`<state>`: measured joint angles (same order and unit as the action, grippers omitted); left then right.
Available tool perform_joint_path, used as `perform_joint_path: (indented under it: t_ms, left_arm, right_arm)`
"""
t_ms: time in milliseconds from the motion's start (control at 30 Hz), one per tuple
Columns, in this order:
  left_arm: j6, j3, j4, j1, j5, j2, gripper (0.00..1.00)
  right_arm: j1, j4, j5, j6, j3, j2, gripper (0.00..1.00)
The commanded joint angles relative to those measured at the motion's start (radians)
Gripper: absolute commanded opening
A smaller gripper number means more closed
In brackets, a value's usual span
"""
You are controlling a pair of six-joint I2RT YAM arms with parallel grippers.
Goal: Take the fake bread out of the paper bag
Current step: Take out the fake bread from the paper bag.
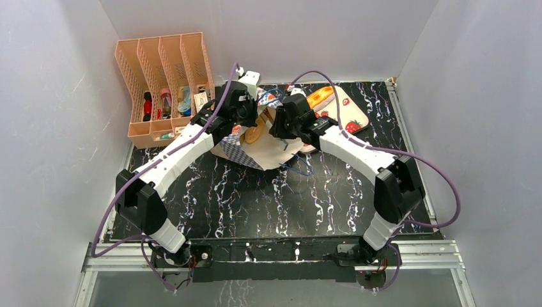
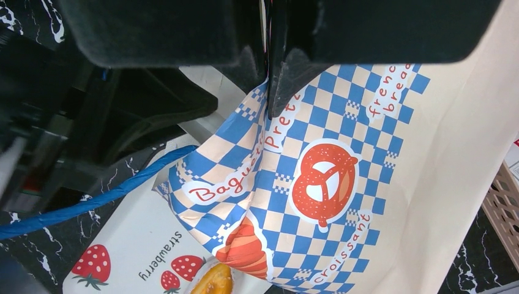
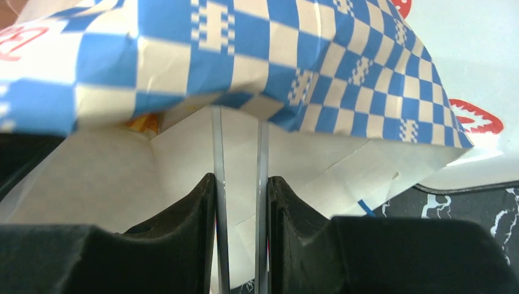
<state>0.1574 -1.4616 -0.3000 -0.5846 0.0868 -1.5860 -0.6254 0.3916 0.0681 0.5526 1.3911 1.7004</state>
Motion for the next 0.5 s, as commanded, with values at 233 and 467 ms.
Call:
perform_joint_path:
  t_ms: [233,467]
  left_arm:
    - [0.029,-0.014,0.068,-0.003,-0.022,0.013,0.0]
    - [0.033,-0.003,0.082,-0.002,-0.001,0.0,0.0]
  right_arm:
    - [-0.01,0.048,0.009,0.059,-0.106,-0.255,0.0]
    - [-0.105,0.156,0.104,0.095,-0.195,-0.419,0.0]
